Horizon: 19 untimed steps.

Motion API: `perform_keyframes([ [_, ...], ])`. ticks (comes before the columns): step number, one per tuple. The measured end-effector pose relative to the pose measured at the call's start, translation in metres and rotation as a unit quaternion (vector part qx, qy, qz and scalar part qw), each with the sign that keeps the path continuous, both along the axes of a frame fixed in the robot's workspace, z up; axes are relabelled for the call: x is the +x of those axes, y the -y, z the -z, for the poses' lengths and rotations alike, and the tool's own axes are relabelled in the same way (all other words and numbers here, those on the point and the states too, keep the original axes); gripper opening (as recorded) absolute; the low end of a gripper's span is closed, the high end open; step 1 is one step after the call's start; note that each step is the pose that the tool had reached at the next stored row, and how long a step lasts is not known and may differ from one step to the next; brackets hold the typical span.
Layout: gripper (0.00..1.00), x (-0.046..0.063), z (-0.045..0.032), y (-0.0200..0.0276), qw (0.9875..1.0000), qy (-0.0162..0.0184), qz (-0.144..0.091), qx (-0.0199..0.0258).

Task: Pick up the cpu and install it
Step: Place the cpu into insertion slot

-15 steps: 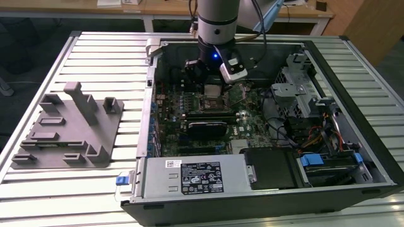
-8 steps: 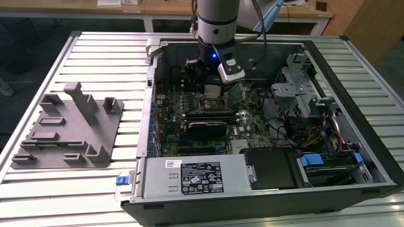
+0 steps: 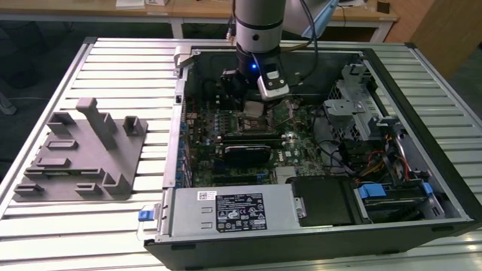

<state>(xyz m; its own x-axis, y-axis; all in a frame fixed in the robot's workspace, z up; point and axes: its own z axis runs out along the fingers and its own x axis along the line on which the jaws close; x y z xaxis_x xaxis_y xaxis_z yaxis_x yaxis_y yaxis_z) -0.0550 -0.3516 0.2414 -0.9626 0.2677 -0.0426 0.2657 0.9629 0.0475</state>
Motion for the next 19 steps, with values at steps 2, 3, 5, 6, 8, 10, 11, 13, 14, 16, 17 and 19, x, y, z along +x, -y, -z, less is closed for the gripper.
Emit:
perform_keyframes([
  [2,0.54,0.0000,0.0000,0.0000,1.0000,0.0000,0.009,0.0000],
  [3,0.54,0.0000,0.0000,0.0000,0.9999,0.0000,0.013,0.0000],
  [5,0.54,0.0000,0.0000,0.0000,0.9998,0.0000,0.022,0.0000],
  [6,0.54,0.0000,0.0000,0.0000,0.9996,0.0000,0.026,0.0000],
  [8,0.54,0.0000,0.0000,0.0000,0.9994,0.0000,0.035,0.0000],
  [10,0.54,0.0000,0.0000,0.0000,0.9991,0.0000,0.044,0.0000],
  [11,0.54,0.0000,0.0000,0.0000,0.9989,0.0000,0.048,0.0000],
  [13,0.54,0.0000,0.0000,0.0000,0.9984,0.0000,0.056,0.0000],
  [14,0.54,0.0000,0.0000,0.0000,0.9982,0.0000,0.060,0.0000],
  [16,0.54,0.0000,0.0000,0.0000,0.9976,0.0000,0.069,0.0000],
  [17,0.54,0.0000,0.0000,0.0000,0.9973,0.0000,0.073,0.0000],
  [19,0.54,0.0000,0.0000,0.0000,0.9966,0.0000,0.082,0.0000],
])
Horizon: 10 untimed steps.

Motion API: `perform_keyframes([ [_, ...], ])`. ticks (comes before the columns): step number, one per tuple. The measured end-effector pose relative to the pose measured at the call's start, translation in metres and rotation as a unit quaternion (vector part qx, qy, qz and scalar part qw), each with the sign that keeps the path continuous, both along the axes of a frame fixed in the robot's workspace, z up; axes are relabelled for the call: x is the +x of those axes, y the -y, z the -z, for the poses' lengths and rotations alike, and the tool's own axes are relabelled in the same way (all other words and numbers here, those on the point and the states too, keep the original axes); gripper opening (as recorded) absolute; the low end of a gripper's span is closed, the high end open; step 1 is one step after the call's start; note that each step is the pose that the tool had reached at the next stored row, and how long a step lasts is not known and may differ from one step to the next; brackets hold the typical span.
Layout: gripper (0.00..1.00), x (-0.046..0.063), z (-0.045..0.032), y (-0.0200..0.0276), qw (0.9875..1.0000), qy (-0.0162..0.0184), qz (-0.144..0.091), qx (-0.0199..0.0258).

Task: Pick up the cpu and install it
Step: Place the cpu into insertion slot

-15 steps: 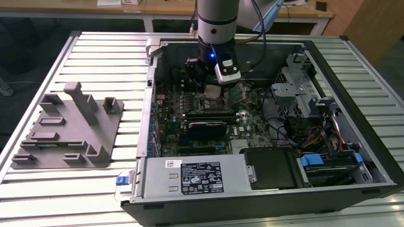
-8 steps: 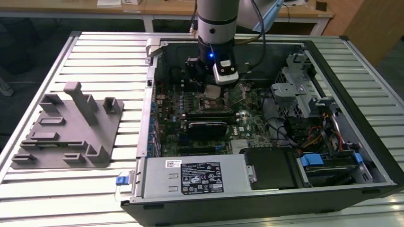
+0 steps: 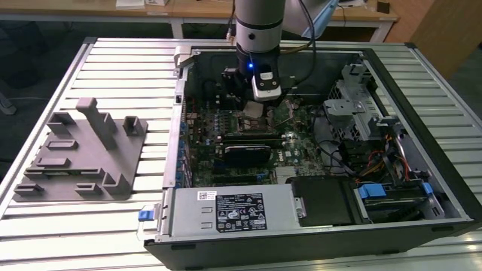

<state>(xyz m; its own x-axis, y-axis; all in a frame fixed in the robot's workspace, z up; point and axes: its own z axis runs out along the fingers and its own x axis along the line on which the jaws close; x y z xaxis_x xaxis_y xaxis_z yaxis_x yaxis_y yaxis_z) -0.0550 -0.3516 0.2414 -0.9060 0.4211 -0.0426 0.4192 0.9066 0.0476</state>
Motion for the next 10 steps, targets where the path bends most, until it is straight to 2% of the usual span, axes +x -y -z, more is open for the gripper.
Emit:
perform_keyframes([
  [10,0.54,0.0000,0.0000,0.0000,0.9990,0.0000,0.045,0.0000],
])
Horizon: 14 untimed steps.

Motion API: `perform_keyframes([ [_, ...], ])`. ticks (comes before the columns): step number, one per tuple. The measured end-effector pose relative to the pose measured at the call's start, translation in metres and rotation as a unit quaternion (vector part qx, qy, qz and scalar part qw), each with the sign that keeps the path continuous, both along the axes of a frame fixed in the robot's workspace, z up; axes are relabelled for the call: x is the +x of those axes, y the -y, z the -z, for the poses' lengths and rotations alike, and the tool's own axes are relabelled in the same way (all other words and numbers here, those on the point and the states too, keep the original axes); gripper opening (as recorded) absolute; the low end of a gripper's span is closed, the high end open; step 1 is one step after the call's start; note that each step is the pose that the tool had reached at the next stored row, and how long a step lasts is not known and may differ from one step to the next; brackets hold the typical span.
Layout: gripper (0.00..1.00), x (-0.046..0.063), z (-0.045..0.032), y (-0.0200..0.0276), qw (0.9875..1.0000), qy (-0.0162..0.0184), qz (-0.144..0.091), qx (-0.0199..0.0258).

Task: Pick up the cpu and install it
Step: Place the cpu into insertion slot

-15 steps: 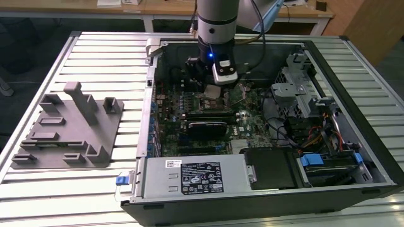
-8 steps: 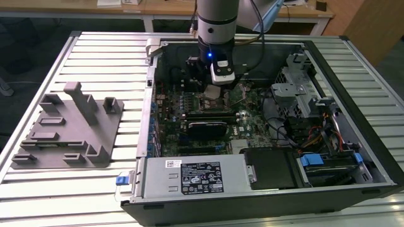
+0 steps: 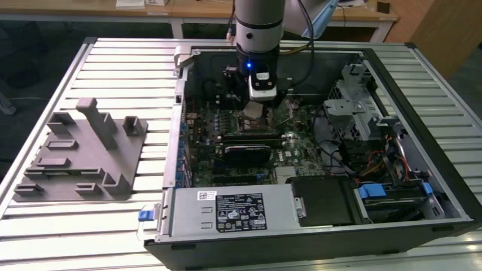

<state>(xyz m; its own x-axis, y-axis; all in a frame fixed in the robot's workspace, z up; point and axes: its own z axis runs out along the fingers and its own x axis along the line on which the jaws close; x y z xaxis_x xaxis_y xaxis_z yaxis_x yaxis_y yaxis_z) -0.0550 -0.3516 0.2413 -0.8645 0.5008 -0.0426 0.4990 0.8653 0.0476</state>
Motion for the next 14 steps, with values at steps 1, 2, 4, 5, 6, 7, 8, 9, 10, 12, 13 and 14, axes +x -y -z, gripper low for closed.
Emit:
perform_keyframes([
  [1,0.54,0.0000,0.0000,0.0000,1.0000,0.0000,0.005,0.0000],
  [2,0.54,0.0000,0.0000,0.0000,1.0000,0.0000,0.009,0.0000],
  [4,0.54,0.0000,0.0000,0.0000,0.9998,0.0000,0.019,0.0000],
  [5,0.54,0.0000,0.0000,0.0000,0.9997,0.0000,0.023,0.0000],
  [6,0.54,0.0000,0.0000,0.0000,0.9996,0.0000,0.028,0.0000],
  [7,0.54,0.0000,0.0000,0.0000,0.9995,0.0000,0.032,0.0000],
  [8,0.54,0.0000,0.0000,0.0000,0.9994,0.0000,0.036,0.0000],
  [9,0.54,0.0000,0.0000,0.0000,0.9992,0.0000,0.040,0.0000],
  [10,0.54,0.0000,0.0001,0.0000,0.9990,0.0000,0.044,0.0000],
  [12,0.54,0.0000,0.0000,0.0000,0.9986,0.0000,0.053,0.0000],
  [13,0.54,0.0000,0.0000,0.0000,0.9983,0.0000,0.058,0.0000],
  [14,0.54,0.0000,0.0000,0.0000,0.9980,0.0000,0.063,0.0000],
])
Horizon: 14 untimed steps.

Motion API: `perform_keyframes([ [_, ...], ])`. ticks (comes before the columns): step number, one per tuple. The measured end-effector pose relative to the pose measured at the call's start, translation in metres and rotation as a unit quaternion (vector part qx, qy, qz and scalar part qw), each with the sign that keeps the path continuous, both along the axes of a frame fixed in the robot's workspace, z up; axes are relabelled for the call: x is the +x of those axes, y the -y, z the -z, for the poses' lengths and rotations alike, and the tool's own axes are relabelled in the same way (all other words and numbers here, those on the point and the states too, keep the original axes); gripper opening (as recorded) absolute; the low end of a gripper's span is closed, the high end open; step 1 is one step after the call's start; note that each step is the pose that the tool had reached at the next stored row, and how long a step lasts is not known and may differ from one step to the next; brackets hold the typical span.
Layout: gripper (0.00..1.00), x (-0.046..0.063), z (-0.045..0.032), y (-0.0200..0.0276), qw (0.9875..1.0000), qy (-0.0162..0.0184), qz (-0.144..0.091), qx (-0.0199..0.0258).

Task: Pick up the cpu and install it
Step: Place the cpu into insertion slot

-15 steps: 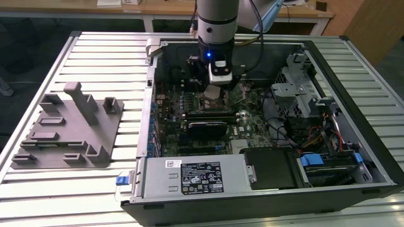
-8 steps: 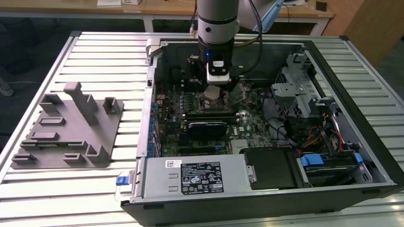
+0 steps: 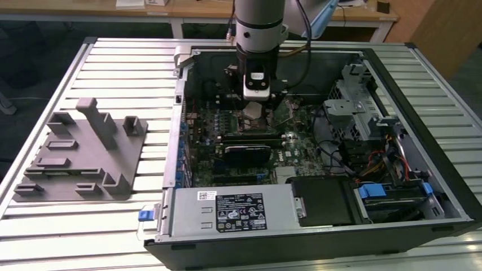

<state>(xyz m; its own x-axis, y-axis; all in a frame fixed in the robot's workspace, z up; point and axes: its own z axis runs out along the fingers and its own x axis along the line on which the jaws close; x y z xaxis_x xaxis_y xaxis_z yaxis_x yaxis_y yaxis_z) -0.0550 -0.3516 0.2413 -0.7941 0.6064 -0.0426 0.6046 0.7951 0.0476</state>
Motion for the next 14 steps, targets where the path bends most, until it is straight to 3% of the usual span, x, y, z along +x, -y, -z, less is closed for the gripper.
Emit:
perform_keyframes([
  [7,0.54,0.0000,0.0000,0.0000,0.9991,0.0000,0.043,0.0000],
  [14,0.54,0.0000,0.0001,0.0000,0.9956,0.0000,0.094,0.0000],
])
